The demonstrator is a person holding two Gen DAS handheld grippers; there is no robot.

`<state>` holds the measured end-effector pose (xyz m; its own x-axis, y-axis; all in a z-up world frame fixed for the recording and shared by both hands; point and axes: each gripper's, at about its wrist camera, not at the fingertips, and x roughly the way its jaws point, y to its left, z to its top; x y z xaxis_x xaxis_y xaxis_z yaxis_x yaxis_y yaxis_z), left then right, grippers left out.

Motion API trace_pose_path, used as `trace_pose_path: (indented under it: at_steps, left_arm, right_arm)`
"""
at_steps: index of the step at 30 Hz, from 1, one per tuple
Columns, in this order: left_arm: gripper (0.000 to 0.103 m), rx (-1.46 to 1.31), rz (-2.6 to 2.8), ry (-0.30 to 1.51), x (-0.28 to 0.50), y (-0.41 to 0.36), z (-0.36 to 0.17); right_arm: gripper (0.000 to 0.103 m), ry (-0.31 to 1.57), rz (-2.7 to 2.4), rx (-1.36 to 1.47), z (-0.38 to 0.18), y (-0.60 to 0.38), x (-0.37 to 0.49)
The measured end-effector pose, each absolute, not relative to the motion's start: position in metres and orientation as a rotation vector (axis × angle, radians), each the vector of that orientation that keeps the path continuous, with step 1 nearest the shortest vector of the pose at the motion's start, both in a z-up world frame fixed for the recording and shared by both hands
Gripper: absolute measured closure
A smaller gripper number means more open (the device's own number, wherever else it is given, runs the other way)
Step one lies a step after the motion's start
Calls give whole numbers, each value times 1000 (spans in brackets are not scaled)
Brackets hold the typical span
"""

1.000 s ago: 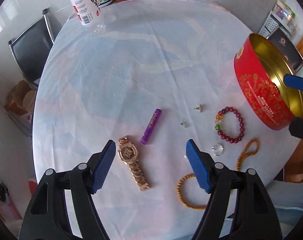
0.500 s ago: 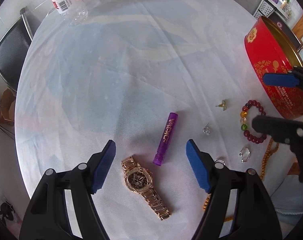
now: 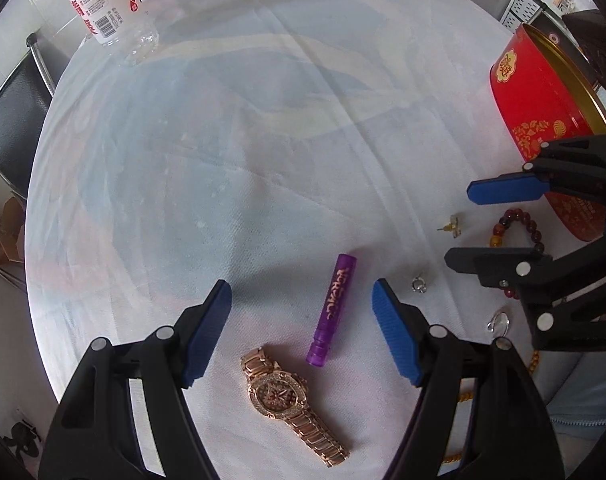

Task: Organize jewelry
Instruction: 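Grasp purple lipstick with left gripper while right gripper grasps small gold earring, then carry lipstick and earring over the tin and lower them inside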

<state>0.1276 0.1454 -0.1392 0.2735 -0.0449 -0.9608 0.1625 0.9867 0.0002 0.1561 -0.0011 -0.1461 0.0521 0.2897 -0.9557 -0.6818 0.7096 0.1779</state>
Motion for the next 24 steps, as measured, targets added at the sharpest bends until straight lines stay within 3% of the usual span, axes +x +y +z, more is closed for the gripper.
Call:
trace_pose_path:
  at_steps: [2,5,7,9,24]
  left_arm:
    - [31,103,-152,1284,124,144,-140]
    - [36,102,-183,1257,119,141,-141]
    - [63,109,-198,1236,115,138,-138]
    - [93,67,-246,1244,116,138,-136]
    - [93,23,-286,1106,88,144,-84]
  right_arm:
    - [52,1316,770,-366,-147,2,156]
    - [67,1289,779,-403,-148,8,152]
    - [92,1277,793,-432,-148,12,148]
    - [92,1277,810,-428,-148,14,143]
    - [92,1173,733,-313,-93,-6,114]
